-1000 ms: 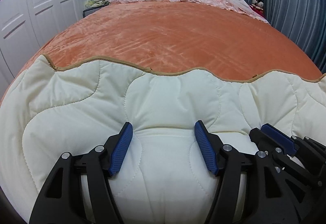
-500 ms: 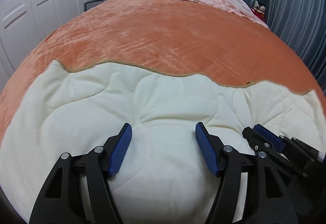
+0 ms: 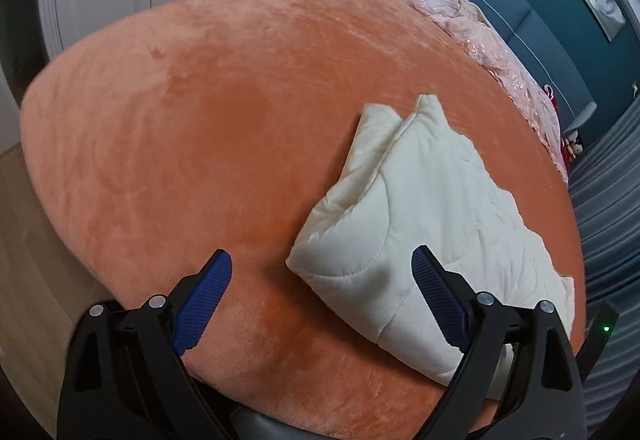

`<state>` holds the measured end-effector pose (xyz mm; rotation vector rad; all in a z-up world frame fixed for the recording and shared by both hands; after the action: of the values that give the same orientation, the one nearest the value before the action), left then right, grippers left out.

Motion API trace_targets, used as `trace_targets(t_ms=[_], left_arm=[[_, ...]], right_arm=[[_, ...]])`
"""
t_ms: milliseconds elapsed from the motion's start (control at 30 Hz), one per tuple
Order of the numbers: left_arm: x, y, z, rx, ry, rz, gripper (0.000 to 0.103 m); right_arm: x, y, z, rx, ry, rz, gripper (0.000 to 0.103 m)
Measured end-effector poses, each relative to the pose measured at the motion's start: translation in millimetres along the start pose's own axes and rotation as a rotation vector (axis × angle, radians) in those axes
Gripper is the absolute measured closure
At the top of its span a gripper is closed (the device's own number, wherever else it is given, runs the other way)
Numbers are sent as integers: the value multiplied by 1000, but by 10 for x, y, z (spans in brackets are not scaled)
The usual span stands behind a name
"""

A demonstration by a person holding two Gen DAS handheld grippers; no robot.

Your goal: Fold large clothes

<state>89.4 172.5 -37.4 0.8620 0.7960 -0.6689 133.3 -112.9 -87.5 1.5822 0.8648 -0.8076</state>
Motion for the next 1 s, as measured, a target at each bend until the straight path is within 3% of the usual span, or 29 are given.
trace_targets(t_ms=[133, 233, 267, 300, 333, 400, 500, 600, 700, 867, 1000], left_arm=[[294, -114, 7, -64, -86, -97, 13], [394, -161, 175, -41, -85, -85, 12], [409, -157, 231, -30, -94, -83, 17], [422, -146, 292, -23, -110, -94, 34], [412, -126, 355, -16, -104, -93, 40], [298, -90, 480, 23, -94, -67, 68], [30, -20, 564, 64, -137, -26, 82], [-262, 13, 694, 126, -179, 8, 85], [-507, -63, 1047, 224, -210, 45, 86], [-818, -370, 1801, 440, -273, 77, 86], [-842, -660, 2386, 577, -337, 53, 86]], right_arm=[[62, -11, -3, -11, -5, -4, 82], [75, -13, 21, -20, -4, -4, 82], [78, -16, 22, -24, -4, -2, 82], [81, -16, 24, -28, -3, -1, 82], [78, -6, 26, -29, -1, -5, 82], [-15, 24, 31, -2, 12, -34, 82], [-303, 25, 85, 73, 93, -61, 85], [-471, -131, 106, 68, 116, -105, 86], [-355, -287, 114, 70, 119, -151, 89], [-198, -267, 136, 95, 158, -139, 91], [-526, -235, 448, 188, 262, -118, 91]])
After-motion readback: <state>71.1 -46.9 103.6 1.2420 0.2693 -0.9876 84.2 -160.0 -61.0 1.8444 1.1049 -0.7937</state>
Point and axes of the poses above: each gripper's, at about its wrist camera, not at the fingertips, and x roughly the way its jaws point, z to its right, y to its top, the point moved 1 cm from there along x, roughly the way its jaws point, and after that the axes turned 1 degree about -z, right-handed, at the moved point
